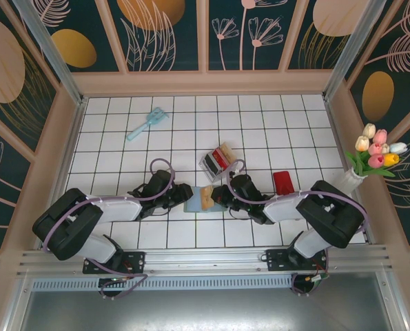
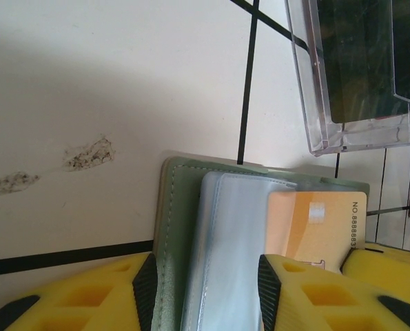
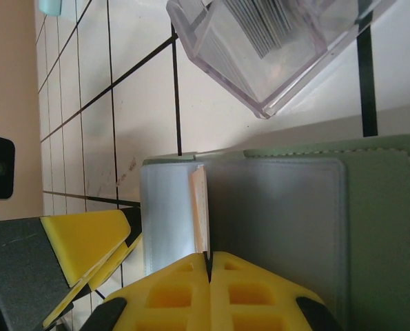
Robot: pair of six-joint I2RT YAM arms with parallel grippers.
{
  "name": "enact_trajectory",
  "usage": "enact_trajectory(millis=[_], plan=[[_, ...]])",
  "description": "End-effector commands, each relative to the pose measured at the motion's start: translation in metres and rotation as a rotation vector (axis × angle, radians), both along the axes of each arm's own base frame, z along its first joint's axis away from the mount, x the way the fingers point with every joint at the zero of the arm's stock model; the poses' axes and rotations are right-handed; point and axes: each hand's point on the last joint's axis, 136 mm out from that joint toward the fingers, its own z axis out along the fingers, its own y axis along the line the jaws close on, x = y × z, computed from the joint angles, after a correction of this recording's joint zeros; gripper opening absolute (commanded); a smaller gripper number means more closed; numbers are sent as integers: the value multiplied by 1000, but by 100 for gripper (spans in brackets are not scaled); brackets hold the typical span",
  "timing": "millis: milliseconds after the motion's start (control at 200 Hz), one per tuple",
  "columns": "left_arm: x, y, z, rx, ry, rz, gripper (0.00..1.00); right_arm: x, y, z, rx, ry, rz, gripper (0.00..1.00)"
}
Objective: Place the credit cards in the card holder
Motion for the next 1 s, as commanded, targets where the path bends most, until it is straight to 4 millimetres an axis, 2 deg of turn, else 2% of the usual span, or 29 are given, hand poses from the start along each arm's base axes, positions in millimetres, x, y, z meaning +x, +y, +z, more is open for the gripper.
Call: enact_trajectory(millis=[0, 355, 415, 575, 676, 901, 996], plan=[[-16, 4, -21, 42, 62, -39, 46, 8, 7, 3, -2, -49, 5, 0], [-20, 4, -25, 32, 75, -38, 45, 0, 17, 2, 17, -49, 15, 0], [-20, 4, -25, 37, 76, -37, 44, 3, 10, 0, -19, -47, -11, 0], [-19, 8, -26, 50, 76, -24, 44, 8, 1, 10, -95, -102, -23, 0], [-19, 8, -27, 58, 79, -24, 43, 9, 2, 18, -75, -134, -16, 0], [-20, 6, -30, 56, 87, -40, 41, 5, 6, -2, -76, -92, -16, 0], [-21, 5, -30, 51, 89, -39, 41, 3, 13, -3, -57, -101, 19, 0]])
